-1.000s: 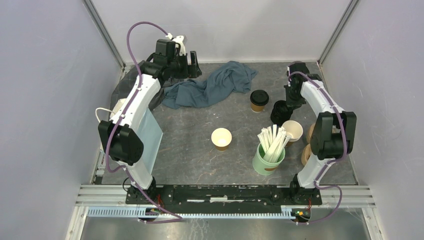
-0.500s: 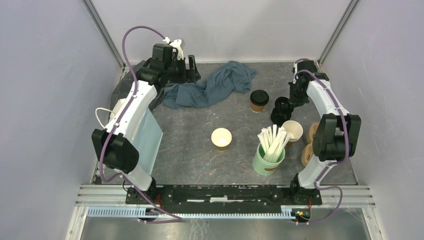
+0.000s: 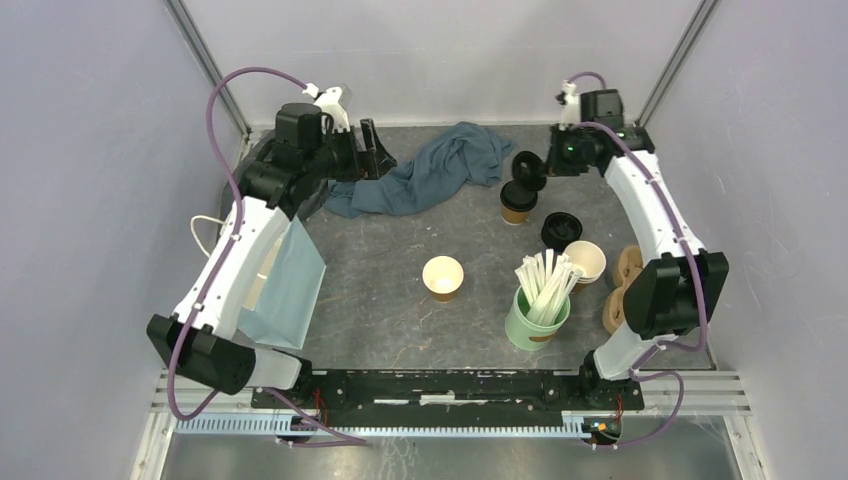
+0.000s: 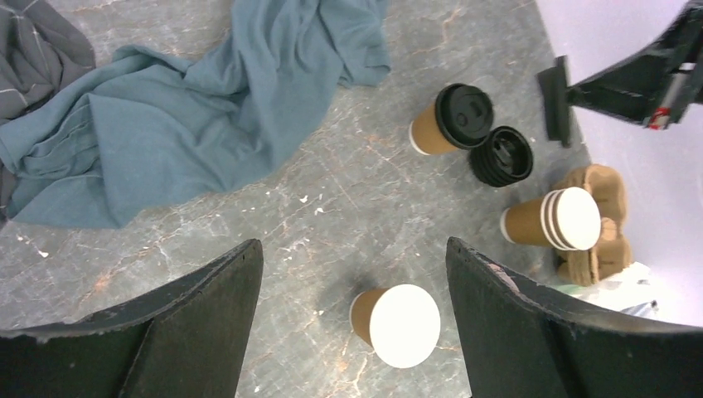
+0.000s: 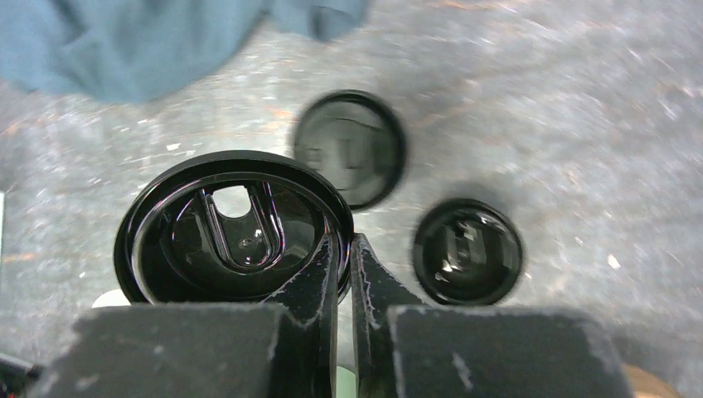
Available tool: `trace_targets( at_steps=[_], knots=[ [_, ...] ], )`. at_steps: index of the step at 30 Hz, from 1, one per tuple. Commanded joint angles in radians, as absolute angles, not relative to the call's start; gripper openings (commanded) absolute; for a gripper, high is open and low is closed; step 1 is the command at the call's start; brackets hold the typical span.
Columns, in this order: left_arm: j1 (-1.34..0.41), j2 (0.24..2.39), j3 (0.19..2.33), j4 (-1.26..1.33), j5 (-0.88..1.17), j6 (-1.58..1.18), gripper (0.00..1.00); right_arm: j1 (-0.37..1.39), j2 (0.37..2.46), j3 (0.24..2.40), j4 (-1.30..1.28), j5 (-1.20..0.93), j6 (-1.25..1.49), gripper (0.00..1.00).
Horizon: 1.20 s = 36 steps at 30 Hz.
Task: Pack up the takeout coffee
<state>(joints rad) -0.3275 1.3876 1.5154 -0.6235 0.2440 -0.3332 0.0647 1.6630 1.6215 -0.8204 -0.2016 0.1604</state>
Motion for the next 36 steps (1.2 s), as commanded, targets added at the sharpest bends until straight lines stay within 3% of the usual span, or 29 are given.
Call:
trace_targets(
  at_steps=[1, 5, 10, 14, 19, 24, 32, 36],
  knots=[
    [-0.343, 1.34, 1.519, -0.623, 0.311, -0.416, 0.85, 0.222, 1.624, 1.703, -0.841, -0.184, 0.167, 0.05],
    [-0.37, 1.357, 1.535, -0.676, 0.312, -0.487, 0.81, 0.363, 1.636, 1.738, -0.907, -0.055, 0.179, 0.05],
    [-0.443, 1.472, 1.652, -0.841, 0.14, -0.596, 0.79, 0.515, 1.666, 1.766, -0.984, 0.17, 0.197, 0.04],
    [-0.483, 1.537, 1.714, -0.879, 0.116, -0.72, 0.78, 0.599, 1.669, 1.768, -0.986, 0.265, 0.198, 0.04],
    [-0.6, 1.568, 1.748, -0.91, 0.023, -0.8, 0.74, 0.667, 1.668, 1.763, -1.002, 0.333, 0.209, 0.03],
    [-0.641, 1.556, 1.699, -0.906, -0.008, -0.881, 0.62, 0.713, 1.61, 1.696, -0.969, 0.363, 0.267, 0.03],
    [-0.696, 1.533, 1.618, -0.812, -0.023, -0.965, 0.6, 0.743, 1.6, 1.702, -0.97, 0.357, 0.283, 0.02],
    [-0.713, 1.564, 1.638, -0.808, -0.021, -0.962, 0.55, 0.746, 1.585, 1.684, -0.961, 0.344, 0.29, 0.02]
  ],
)
